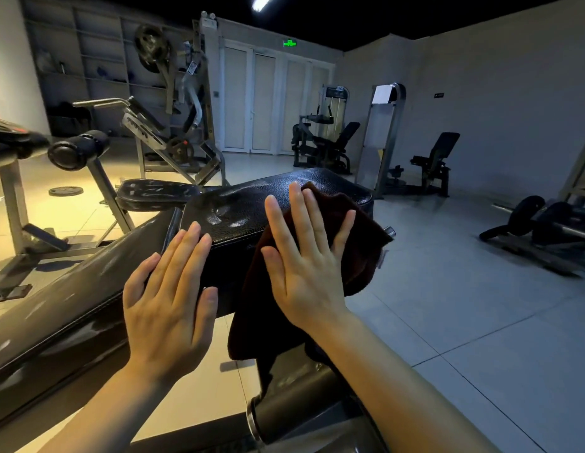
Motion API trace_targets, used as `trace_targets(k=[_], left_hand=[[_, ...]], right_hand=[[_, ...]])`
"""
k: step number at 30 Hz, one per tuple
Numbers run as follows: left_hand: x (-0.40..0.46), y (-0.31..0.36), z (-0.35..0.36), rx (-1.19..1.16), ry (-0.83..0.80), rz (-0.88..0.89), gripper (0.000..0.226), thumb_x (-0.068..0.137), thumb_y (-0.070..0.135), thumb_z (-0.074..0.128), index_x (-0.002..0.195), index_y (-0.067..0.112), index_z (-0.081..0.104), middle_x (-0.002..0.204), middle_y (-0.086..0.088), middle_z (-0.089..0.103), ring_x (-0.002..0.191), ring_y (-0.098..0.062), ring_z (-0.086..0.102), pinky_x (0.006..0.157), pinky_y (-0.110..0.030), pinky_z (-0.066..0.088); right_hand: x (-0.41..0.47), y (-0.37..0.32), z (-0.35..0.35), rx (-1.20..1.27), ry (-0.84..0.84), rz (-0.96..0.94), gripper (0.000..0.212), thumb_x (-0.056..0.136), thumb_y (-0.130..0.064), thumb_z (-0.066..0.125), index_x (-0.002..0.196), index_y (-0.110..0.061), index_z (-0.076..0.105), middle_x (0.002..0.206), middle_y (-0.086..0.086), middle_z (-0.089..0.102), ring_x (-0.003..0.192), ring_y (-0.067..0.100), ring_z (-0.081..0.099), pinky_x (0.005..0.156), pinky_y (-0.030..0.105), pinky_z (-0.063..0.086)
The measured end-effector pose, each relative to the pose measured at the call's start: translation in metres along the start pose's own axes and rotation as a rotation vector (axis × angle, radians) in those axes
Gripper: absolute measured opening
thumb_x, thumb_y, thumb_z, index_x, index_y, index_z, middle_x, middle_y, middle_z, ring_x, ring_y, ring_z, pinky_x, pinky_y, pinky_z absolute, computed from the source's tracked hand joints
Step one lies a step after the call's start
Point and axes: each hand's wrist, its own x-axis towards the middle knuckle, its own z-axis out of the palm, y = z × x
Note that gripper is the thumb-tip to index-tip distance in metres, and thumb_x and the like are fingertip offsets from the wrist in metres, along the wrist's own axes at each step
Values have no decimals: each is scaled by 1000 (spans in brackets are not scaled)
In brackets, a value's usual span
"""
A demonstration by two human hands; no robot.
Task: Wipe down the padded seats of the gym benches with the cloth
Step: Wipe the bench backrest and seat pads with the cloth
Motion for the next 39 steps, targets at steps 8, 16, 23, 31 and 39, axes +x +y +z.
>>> trace_targets(k=[8, 16, 23, 31, 39], left_hand=[[-1, 0, 0, -11, 0, 9, 52, 102, 34, 24, 141, 6, 43, 148, -11, 43, 139, -21, 38, 113, -34, 19], [-1, -1, -1, -33, -8, -3, 52, 100, 34, 27, 142, 8, 44, 150, -8, 41, 141, -19, 35, 113, -34, 18], [0, -1, -7, -82, -65, -34, 54, 98, 31, 31, 145, 6, 37, 152, -8, 37, 143, -18, 32, 116, -34, 18], [-20, -23, -16, 22, -107, 71, 56, 97, 33, 37, 148, 12, 29, 156, -12, 30, 147, -24, 22, 121, -47, 10], [-25, -23, 2, 122, 40, 68, 51, 99, 34, 39, 145, 12, 38, 149, -11, 42, 142, -25, 32, 116, -40, 17]], right_hand=[[23, 45, -11, 11, 51, 190, 60, 103, -50, 15, 147, -16, 37, 156, 10, 33, 144, 23, 24, 120, 54, 8], [18, 34, -3, -9, 103, 247, 60, 105, -47, 15, 146, -11, 38, 154, 13, 36, 146, 27, 19, 120, 54, 6], [6, -20, 4, -94, -104, -109, 56, 104, -46, 18, 152, -18, 16, 160, 7, 21, 149, 24, 11, 119, 52, -6], [11, 47, -18, -172, -116, -46, 70, 101, -57, 18, 153, -12, 8, 160, 9, 13, 148, 17, 0, 121, 41, -7], [8, 29, -15, -147, -63, 108, 64, 102, -53, 15, 153, -15, 10, 160, 15, 17, 148, 35, 6, 120, 51, -4]])
